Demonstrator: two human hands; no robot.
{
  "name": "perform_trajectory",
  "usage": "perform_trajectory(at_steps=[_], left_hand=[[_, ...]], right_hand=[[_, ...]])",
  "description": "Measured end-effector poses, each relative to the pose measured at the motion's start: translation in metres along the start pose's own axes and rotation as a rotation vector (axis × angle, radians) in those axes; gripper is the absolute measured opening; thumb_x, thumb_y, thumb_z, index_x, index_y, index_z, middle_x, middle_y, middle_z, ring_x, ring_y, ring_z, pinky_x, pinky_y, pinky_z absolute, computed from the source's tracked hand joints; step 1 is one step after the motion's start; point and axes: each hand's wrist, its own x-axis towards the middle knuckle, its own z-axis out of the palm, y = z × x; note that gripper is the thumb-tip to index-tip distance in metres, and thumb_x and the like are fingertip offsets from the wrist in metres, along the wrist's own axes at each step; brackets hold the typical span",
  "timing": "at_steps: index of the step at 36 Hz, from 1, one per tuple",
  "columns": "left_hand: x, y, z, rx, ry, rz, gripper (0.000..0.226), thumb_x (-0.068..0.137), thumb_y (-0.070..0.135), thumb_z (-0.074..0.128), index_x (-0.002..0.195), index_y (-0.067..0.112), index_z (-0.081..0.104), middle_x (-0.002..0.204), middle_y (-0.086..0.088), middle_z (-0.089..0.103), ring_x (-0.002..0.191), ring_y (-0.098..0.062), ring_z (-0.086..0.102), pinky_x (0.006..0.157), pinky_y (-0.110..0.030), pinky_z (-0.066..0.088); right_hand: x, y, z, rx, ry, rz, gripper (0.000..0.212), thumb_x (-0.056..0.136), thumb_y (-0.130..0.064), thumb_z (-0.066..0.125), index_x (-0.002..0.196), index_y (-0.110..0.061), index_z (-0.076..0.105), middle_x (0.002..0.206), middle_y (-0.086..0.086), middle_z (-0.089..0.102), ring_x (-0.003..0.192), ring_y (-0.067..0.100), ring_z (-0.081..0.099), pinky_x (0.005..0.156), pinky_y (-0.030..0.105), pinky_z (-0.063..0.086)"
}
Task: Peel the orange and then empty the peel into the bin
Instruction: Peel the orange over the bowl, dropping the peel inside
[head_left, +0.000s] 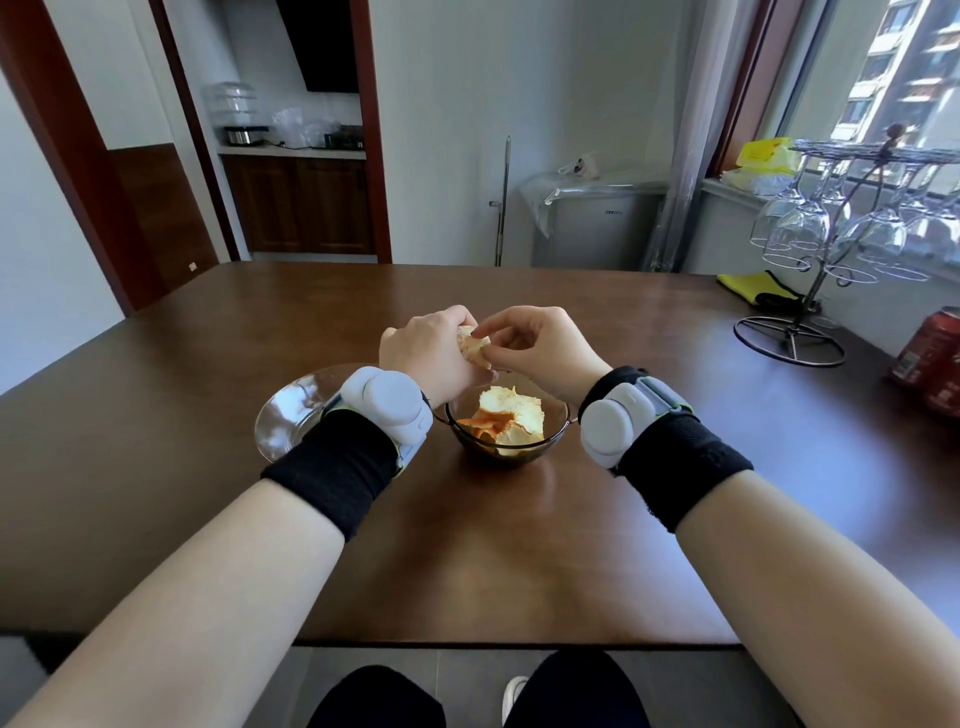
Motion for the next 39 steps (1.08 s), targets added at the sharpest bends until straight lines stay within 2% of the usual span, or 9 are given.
perform_trajectory(at_steps=[5, 11, 18, 21, 24, 28, 33, 36, 39], left_hand=[[0.0, 0.0, 0.001, 0.016, 0.002, 0.011, 0.04, 0.07, 0.05, 0.075, 0.101, 0.03, 0.058, 0.082, 0.011, 0.055, 0.079, -0.016, 0.047, 0.078, -0.032, 0.03], [0.0, 0.0, 0.004, 0.031, 0.004, 0.053, 0.039, 0.071, 0.046, 0.076, 0.1, 0.029, 0.057, 0.082, 0.01, 0.057, 0.081, -0.018, 0.051, 0.077, -0.031, 0.03], [0.001, 0.0, 0.005, 0.026, 0.012, 0.063, 0.039, 0.071, 0.047, 0.076, 0.101, 0.029, 0.059, 0.083, 0.009, 0.057, 0.081, -0.017, 0.051, 0.078, -0.031, 0.033], [0.001, 0.0, 0.005, -0.007, 0.005, 0.038, 0.039, 0.068, 0.046, 0.078, 0.099, 0.029, 0.06, 0.082, 0.009, 0.059, 0.081, -0.018, 0.056, 0.076, -0.031, 0.039], [0.003, -0.004, 0.003, -0.079, 0.014, -0.013, 0.04, 0.065, 0.046, 0.08, 0.096, 0.028, 0.062, 0.083, 0.007, 0.064, 0.081, -0.02, 0.062, 0.074, -0.034, 0.05], [0.007, -0.012, 0.001, -0.178, 0.013, -0.068, 0.048, 0.063, 0.051, 0.081, 0.1, 0.029, 0.06, 0.092, 0.006, 0.062, 0.085, -0.019, 0.064, 0.074, -0.037, 0.058], [0.01, -0.02, 0.003, -0.424, 0.077, -0.116, 0.057, 0.06, 0.047, 0.086, 0.106, 0.024, 0.062, 0.107, 0.005, 0.062, 0.097, -0.016, 0.058, 0.078, -0.03, 0.054], [0.011, -0.024, 0.004, -0.602, 0.066, -0.155, 0.058, 0.06, 0.045, 0.086, 0.108, 0.023, 0.061, 0.111, 0.002, 0.061, 0.102, -0.016, 0.059, 0.087, -0.035, 0.055], [0.01, -0.023, 0.005, -0.767, 0.047, -0.192, 0.057, 0.066, 0.038, 0.085, 0.112, 0.02, 0.055, 0.106, 0.006, 0.057, 0.103, -0.014, 0.057, 0.085, -0.03, 0.055]], right_hand=[[0.002, 0.005, 0.001, -0.029, 0.007, -0.002, 0.008, 0.077, -0.014, 0.074, 0.085, -0.017, 0.071, 0.074, 0.004, 0.068, 0.063, 0.012, 0.062, 0.07, 0.032, 0.058], [0.003, 0.004, -0.001, -0.042, -0.015, -0.004, 0.003, 0.081, -0.011, 0.072, 0.083, -0.014, 0.071, 0.073, -0.003, 0.069, 0.06, 0.009, 0.064, 0.061, 0.017, 0.053], [0.005, 0.003, -0.001, -0.081, -0.01, 0.001, 0.008, 0.079, -0.01, 0.072, 0.075, -0.017, 0.07, 0.065, -0.008, 0.065, 0.05, 0.0, 0.058, 0.057, 0.015, 0.05], [0.004, 0.002, -0.002, -0.09, -0.039, 0.011, 0.006, 0.078, -0.01, 0.072, 0.074, -0.015, 0.07, 0.064, -0.004, 0.066, 0.051, 0.002, 0.058, 0.058, 0.018, 0.052], [0.002, 0.003, -0.003, -0.096, -0.065, 0.014, 0.008, 0.078, -0.009, 0.071, 0.073, -0.016, 0.069, 0.065, -0.001, 0.067, 0.055, 0.01, 0.06, 0.062, 0.024, 0.056], [0.001, 0.013, -0.011, -0.089, -0.028, 0.069, 0.003, 0.079, -0.01, 0.07, 0.076, -0.012, 0.07, 0.066, 0.002, 0.069, 0.052, 0.007, 0.06, 0.057, 0.02, 0.053], [-0.001, 0.03, -0.016, -0.13, -0.091, 0.171, 0.006, 0.083, -0.007, 0.066, 0.082, -0.013, 0.067, 0.068, -0.003, 0.07, 0.05, 0.003, 0.06, 0.057, 0.019, 0.051], [-0.003, 0.031, -0.014, -0.175, -0.183, 0.18, 0.012, 0.085, -0.008, 0.062, 0.094, -0.013, 0.068, 0.076, -0.001, 0.073, 0.056, 0.01, 0.062, 0.058, 0.017, 0.051], [-0.004, 0.028, -0.013, -0.221, -0.196, 0.177, 0.006, 0.082, -0.02, 0.069, 0.082, -0.014, 0.072, 0.07, -0.003, 0.073, 0.054, 0.006, 0.058, 0.057, 0.017, 0.05]])
